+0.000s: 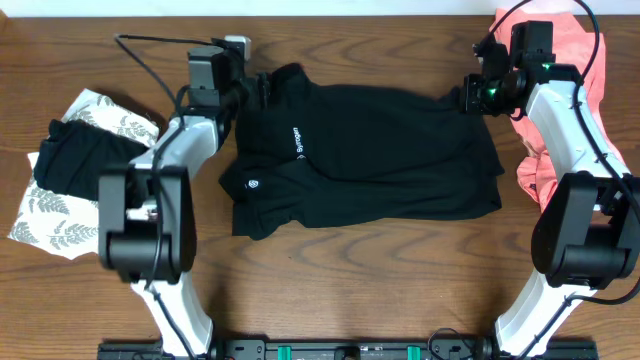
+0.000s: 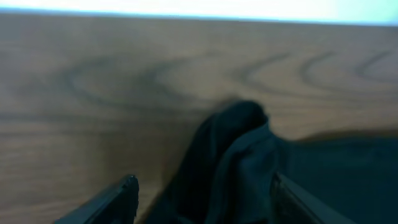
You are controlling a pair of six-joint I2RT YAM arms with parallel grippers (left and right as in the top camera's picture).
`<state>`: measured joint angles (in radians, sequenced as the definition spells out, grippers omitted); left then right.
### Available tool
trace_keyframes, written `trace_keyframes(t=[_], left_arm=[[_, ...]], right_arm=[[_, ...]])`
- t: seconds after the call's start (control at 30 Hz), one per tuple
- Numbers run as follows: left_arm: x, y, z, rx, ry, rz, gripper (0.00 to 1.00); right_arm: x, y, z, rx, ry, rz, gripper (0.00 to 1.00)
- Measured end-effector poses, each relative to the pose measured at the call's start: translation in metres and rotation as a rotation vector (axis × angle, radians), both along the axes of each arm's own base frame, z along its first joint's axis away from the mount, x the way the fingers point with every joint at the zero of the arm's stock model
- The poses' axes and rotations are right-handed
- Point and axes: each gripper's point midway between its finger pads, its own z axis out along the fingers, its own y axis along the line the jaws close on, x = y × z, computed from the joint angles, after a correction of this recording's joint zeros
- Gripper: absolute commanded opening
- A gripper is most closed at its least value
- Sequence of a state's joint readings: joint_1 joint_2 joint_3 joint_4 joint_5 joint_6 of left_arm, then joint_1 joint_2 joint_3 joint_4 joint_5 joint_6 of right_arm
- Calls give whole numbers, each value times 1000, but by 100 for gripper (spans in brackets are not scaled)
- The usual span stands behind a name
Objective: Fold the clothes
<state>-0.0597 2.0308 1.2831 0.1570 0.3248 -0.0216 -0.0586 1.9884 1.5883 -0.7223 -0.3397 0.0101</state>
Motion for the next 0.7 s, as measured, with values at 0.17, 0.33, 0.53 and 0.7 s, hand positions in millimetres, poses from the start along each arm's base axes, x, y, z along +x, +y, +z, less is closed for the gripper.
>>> trace_keyframes(t=[0.17,0.33,0.53,0.7], left_arm=[[13,-4,-30,-3,82,-15,69],[20,-4,-37,-1,95,-17,56],[20,-6,-48,7,111,-31,40],[18,-7,-66,12,139,-40,33]], right_arm=[[0,0,0,0,0,0,1],[0,0,0,0,0,0,1],[0,0,0,0,-1,0,1],[0,0,0,0,-1,0,1]])
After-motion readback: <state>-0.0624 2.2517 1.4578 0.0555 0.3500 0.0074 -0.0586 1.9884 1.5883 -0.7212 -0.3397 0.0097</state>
